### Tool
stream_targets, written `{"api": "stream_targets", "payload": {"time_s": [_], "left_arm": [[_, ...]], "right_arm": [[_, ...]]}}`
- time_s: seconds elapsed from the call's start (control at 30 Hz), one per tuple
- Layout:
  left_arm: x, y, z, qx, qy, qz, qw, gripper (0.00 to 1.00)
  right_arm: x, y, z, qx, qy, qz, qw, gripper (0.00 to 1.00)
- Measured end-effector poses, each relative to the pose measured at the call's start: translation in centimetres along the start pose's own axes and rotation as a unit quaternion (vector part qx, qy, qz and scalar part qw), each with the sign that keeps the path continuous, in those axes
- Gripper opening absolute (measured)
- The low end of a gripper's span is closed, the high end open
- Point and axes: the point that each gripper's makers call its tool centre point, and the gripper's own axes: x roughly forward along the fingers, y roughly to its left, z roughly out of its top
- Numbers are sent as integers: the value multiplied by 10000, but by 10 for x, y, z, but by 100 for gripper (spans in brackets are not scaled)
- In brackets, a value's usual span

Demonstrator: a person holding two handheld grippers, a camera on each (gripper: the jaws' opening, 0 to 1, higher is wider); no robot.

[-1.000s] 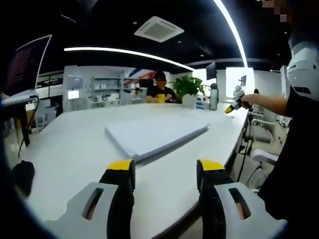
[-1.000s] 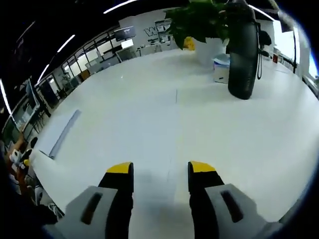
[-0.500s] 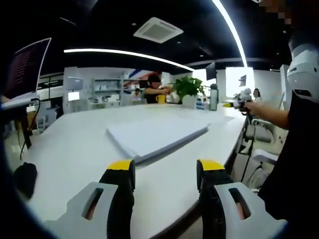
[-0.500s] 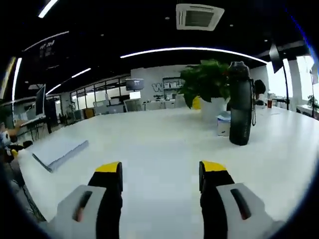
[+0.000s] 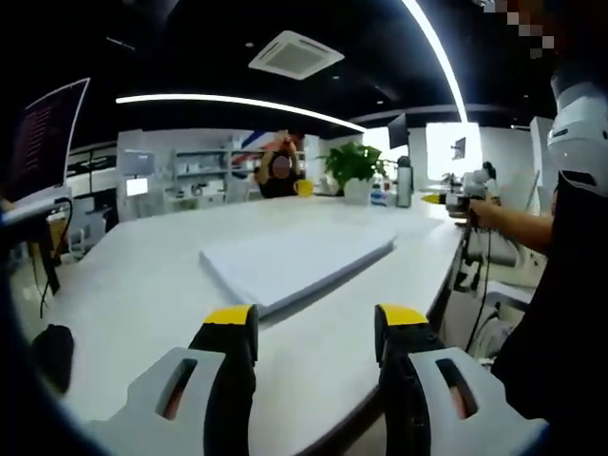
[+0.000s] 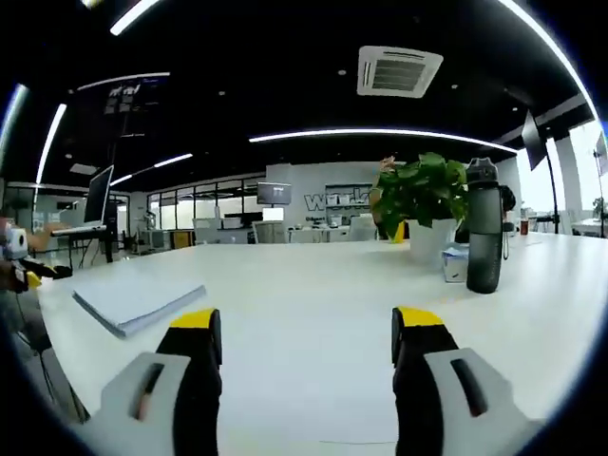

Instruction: Grasp the top corner of one sheet in the document stack and pull a single sheet out from the document stack, separating that one sheet from the rest and lifting it clear until the single sheet is fully removed from the stack

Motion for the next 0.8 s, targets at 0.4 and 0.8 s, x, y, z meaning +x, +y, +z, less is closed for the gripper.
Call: {"api": "stream_targets", "payload": {"time_s": [0.4, 0.8], "left_arm": [[8, 2, 2, -19, 11, 2, 10000, 50], [16, -8, 2, 20, 26, -190, 9998, 50]], "right_arm": [[-6, 55, -6, -281, -101, 154, 9994, 70], [5, 161, -35, -559, 99, 899, 9943, 60]]}}
